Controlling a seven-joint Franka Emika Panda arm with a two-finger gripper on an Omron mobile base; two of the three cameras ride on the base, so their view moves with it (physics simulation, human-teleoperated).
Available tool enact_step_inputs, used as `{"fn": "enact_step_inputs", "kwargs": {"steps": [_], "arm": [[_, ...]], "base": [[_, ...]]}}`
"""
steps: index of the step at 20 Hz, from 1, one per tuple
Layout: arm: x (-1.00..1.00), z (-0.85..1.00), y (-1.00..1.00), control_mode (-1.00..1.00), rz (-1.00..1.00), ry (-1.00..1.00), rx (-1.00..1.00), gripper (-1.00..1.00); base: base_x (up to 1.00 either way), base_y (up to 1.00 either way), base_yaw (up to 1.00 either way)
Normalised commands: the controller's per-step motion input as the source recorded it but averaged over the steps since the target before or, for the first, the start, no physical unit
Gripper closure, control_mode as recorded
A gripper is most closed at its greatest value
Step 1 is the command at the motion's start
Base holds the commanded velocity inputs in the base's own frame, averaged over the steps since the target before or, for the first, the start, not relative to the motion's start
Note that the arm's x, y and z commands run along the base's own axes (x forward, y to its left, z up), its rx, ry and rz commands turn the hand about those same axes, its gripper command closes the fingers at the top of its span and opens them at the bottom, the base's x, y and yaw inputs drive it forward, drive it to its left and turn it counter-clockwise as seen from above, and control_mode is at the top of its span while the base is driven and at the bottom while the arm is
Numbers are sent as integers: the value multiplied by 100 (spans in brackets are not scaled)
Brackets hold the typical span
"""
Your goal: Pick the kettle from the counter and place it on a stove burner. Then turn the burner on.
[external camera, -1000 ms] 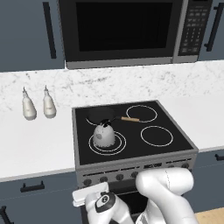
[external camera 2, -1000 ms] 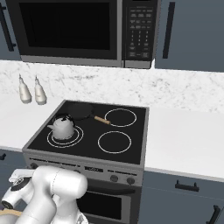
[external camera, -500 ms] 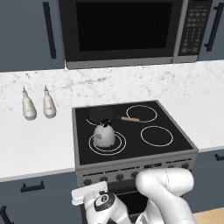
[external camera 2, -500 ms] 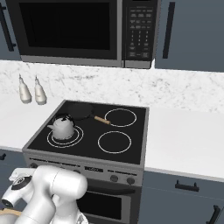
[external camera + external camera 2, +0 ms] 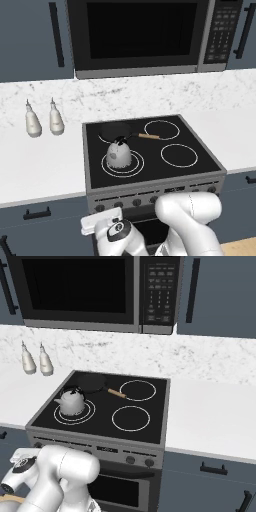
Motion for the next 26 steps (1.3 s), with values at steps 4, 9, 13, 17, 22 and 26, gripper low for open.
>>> {"fn": "enact_step_inputs", "kwargs": {"steps": [4, 9, 13, 17, 22, 26], "arm": [[11, 0, 18, -100, 1, 1, -28, 100], [10, 0, 12, -100, 1, 2, -27, 100], [13, 0, 11, -100, 0, 5, -26, 100], [14, 0, 16, -100, 0, 5, -27, 100], [5, 4, 28, -100, 6, 4, -32, 100], [1, 0, 0, -100, 0, 0, 0, 100]], "base": [[0, 0, 0], [0, 0, 0], [0, 0, 0], [0, 0, 0], [0, 0, 0], [0, 0, 0]]}}
